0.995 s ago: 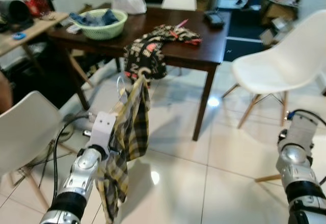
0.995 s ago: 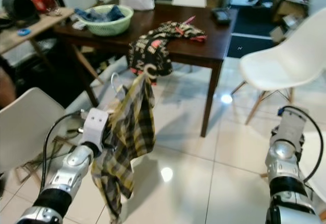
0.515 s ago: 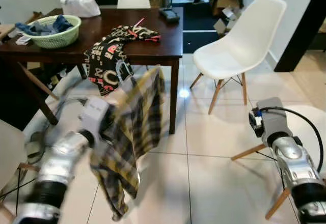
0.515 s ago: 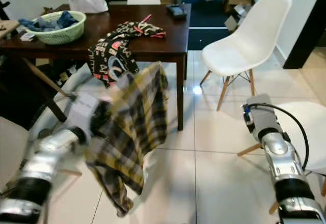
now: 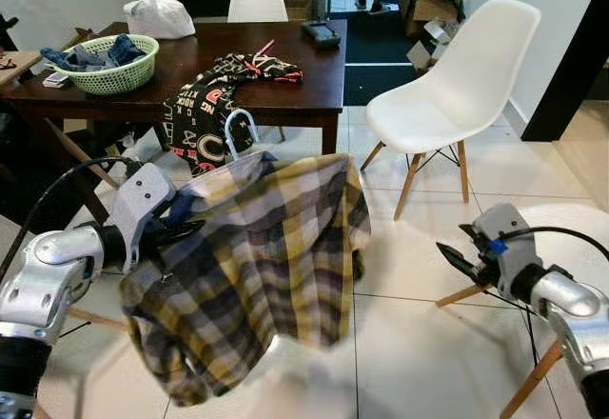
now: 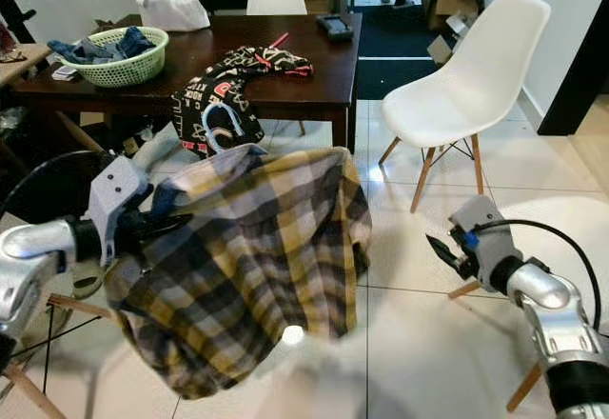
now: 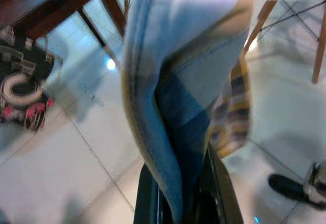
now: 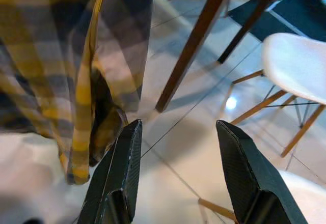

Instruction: Hang hanger

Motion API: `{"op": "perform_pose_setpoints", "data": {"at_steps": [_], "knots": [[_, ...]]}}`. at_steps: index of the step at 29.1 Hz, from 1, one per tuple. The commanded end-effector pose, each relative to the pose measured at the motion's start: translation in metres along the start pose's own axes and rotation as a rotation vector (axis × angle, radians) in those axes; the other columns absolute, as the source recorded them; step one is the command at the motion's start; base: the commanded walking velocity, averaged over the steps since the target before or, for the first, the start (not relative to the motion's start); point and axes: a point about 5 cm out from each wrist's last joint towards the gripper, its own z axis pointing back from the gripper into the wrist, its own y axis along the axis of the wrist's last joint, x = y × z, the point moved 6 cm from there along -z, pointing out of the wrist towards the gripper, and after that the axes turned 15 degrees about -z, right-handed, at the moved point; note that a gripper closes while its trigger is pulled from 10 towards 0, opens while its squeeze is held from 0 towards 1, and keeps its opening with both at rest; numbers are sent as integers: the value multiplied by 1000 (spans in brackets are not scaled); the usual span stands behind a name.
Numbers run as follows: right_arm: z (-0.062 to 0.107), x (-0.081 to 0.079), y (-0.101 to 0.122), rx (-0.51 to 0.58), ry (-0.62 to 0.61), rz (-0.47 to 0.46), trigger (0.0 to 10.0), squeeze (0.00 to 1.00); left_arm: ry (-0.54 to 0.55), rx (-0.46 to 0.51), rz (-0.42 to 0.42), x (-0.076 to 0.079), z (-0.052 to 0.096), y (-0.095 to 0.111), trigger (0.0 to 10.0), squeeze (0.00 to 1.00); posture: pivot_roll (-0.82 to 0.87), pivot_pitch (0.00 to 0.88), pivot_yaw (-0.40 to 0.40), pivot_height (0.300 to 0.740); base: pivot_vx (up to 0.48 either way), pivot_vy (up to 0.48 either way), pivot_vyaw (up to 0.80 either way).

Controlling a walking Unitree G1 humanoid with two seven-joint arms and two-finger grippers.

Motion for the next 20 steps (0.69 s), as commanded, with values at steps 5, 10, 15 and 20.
{"op": "perform_pose_setpoints", "data": {"at_steps": [5, 10, 15, 20], "knots": [[4, -4, 3, -1, 28, 2, 10000, 0, 52, -24, 10, -4, 0, -4, 10000, 0, -75, 125, 56, 740, 0, 0, 0], [1, -4, 7, 18, 16, -40, 10000, 0, 113, -57, 15, -8, -5, -9, 10000, 0, -75, 125, 57, 740, 0, 0, 0], [-9, -8, 15, 53, 1, -185, 10000, 0, 331, -145, -19, -22, -13, -25, 10000, 0, -70, 128, 60, 740, 0, 0, 0], [-15, -5, 13, 39, -38, -244, 10000, 0, 556, -145, 348, -21, -19, -44, 10000, 0, -70, 129, 60, 740, 0, 0, 0]]}}
